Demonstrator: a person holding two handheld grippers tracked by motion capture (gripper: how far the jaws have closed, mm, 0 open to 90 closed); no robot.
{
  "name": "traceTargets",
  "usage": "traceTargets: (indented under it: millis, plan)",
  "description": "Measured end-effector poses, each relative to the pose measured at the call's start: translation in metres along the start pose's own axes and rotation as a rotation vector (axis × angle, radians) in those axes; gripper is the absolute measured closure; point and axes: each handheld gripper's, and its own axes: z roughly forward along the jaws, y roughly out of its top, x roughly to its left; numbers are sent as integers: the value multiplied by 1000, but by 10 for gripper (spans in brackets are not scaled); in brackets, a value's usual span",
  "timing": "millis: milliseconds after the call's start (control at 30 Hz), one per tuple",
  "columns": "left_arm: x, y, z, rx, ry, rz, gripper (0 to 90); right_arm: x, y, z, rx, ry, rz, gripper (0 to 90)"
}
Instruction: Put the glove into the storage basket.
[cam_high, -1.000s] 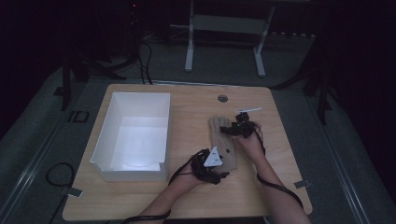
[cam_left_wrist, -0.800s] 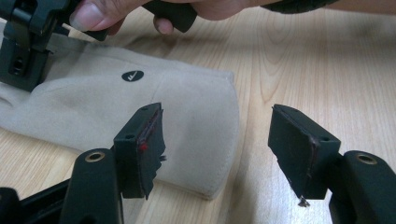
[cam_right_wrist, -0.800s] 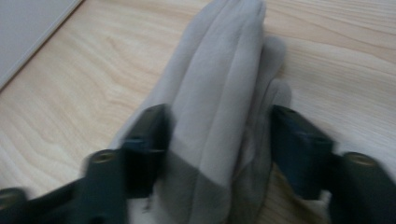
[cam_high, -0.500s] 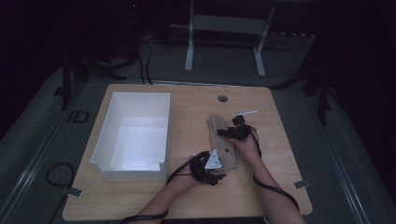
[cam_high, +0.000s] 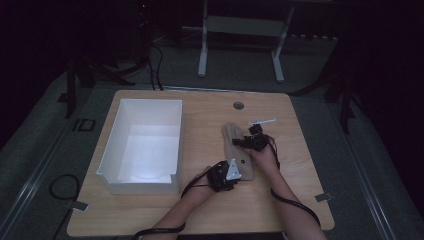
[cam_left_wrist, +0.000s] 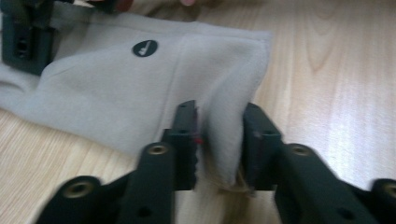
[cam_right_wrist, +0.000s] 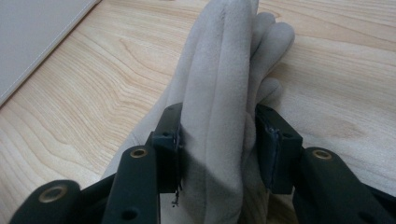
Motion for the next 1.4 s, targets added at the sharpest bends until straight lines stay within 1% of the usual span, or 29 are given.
traceTargets:
  millis: [67, 100, 167, 200, 300, 333, 367, 400, 467, 533, 600, 633, 700, 767, 800, 833, 967, 1100, 1133, 1267, 1400]
  plan:
    - [6, -1, 0, -11, -38, -62, 792, -1, 1, 0, 3, 6, 1, 580]
    - [11, -2, 0, -13, -66, -105, 800, -1, 1, 0, 6, 13, 4, 585]
    - [16, -3, 0, -22, -104, -170, 811, -2, 2, 1, 12, 25, 8, 601]
    - [18, -3, 0, -20, -113, -178, 814, -2, 2, 1, 15, 26, 5, 610]
    - [18, -2, 0, -17, -115, -186, 821, -2, 4, -1, 22, 28, -1, 630]
    - [18, -2, 0, -18, -118, -199, 823, -2, 4, -2, 21, 25, -3, 634]
    - [18, -1, -1, -11, -122, -199, 825, -2, 5, -2, 19, 24, -1, 638]
    - [18, -1, -2, -2, -122, -184, 825, -1, 5, -4, 22, 25, -5, 641]
    - [18, 1, -3, 14, -119, -169, 826, 0, 5, -6, 18, 34, -2, 644]
    - [16, 3, -5, 9, -113, -166, 826, -2, 5, -9, 8, 49, 14, 644]
    - [15, 7, -9, 15, -100, -148, 827, -4, 5, -14, -4, 55, 26, 644]
    - [15, 9, -11, 11, -101, -144, 826, -5, 6, -16, -9, 60, 30, 644]
    - [14, 15, -16, 8, -96, -140, 827, -5, 8, -23, -25, 69, 35, 644]
    - [14, 17, -18, 4, -96, -142, 826, -4, 10, -26, -28, 69, 31, 644]
    - [15, 23, -22, 3, -95, -133, 826, -4, 11, -29, -31, 68, 28, 644]
    - [15, 25, -24, 3, -93, -127, 826, -2, 15, -37, -50, 79, 31, 643]
    - [16, 36, -36, 1, -87, -117, 826, 2, 22, -51, -77, 86, 27, 643]
    - [16, 46, -47, -8, -80, -123, 826, 8, 31, -67, -110, 99, 23, 643]
    - [16, 48, -50, -13, -78, -127, 826, 9, 32, -70, -113, 99, 21, 643]
    - [15, 59, -63, -12, -67, -120, 826, 16, 41, -84, -136, 106, 9, 643]
    - [14, 70, -75, -11, -53, -107, 826, 24, 48, -97, -156, 105, -6, 643]
